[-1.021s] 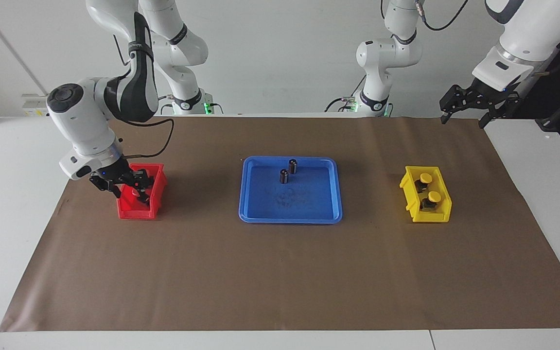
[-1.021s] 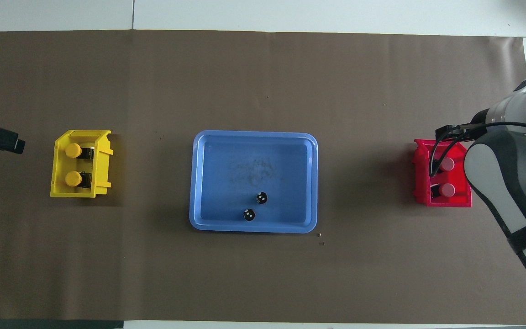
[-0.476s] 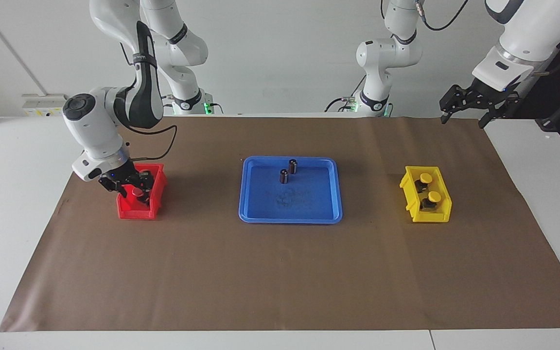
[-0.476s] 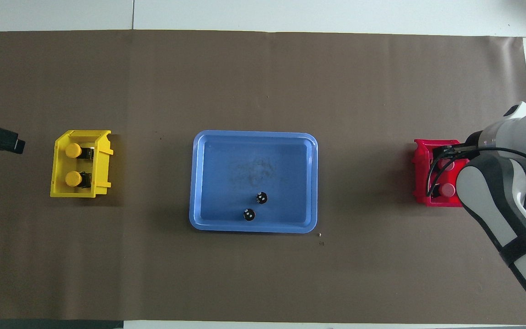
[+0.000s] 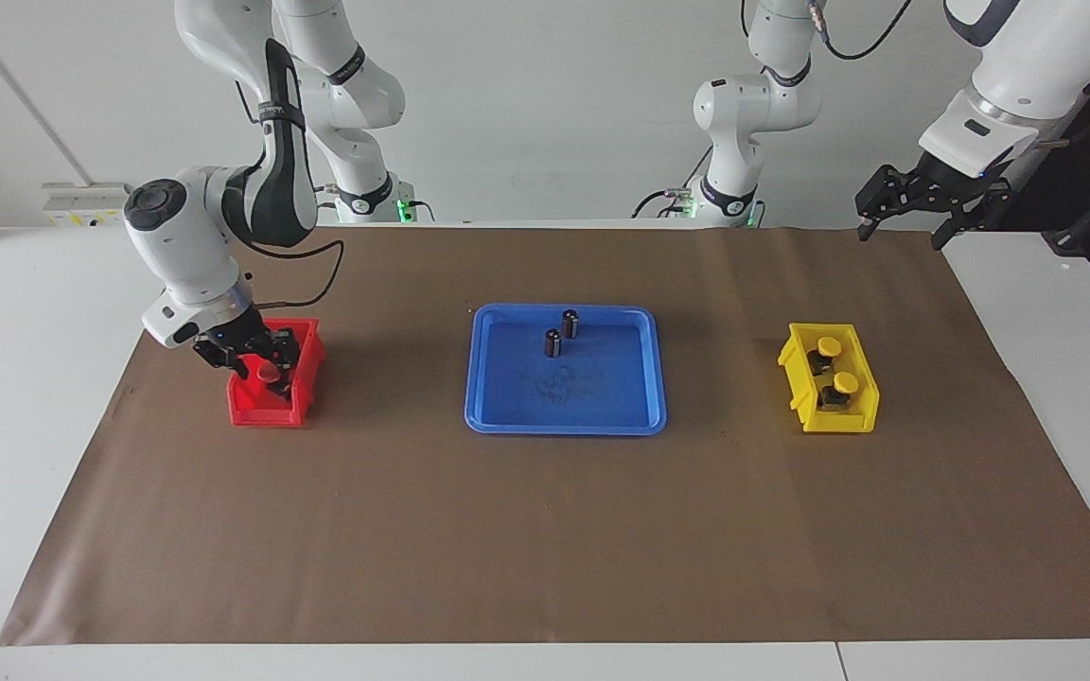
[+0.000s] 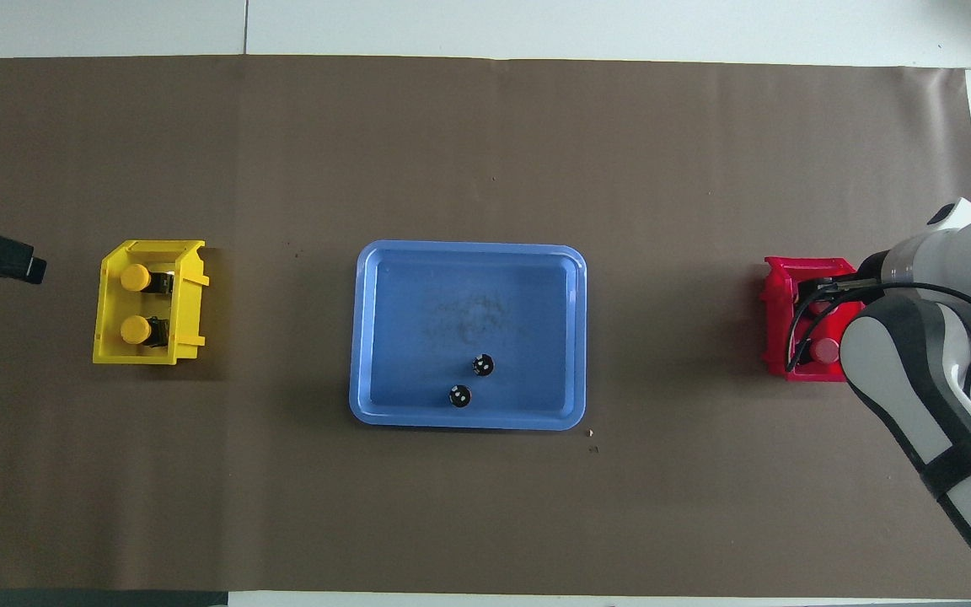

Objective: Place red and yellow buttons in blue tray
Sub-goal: 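Grasp the red button with the right gripper and lift it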

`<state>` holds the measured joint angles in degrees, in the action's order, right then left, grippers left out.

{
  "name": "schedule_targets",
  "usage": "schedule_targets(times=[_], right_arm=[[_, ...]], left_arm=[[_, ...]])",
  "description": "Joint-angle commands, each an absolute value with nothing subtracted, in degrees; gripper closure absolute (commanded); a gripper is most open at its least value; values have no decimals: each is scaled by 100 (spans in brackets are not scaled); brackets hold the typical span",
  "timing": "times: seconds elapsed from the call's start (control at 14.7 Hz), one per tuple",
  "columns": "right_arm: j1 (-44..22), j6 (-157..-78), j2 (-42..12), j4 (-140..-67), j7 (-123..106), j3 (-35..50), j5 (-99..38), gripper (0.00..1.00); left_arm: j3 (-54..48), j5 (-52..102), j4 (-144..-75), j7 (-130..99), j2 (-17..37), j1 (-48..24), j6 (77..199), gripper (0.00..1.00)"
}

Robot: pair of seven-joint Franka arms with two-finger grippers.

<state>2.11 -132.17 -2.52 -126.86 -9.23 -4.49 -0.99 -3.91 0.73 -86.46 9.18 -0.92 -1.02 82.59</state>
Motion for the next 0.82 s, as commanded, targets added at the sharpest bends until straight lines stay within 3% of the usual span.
schedule_targets(times=[0.0,0.41,0.75], right_arm=[[281,-13561,-27,-13060,-1125,-422,-202,34],[334,-13579,0,-13148,-1125,-422,-202,38],[404,-13711,-79,-13201,-1335,-413,-202,49]], left_arm=[[-387,-53,-8833,879,-255,-105,8156,0],[-378,-53,-8859,896,-281,-18,8174,0],[-360,-62,-8956,905,-307,26,8218,0]])
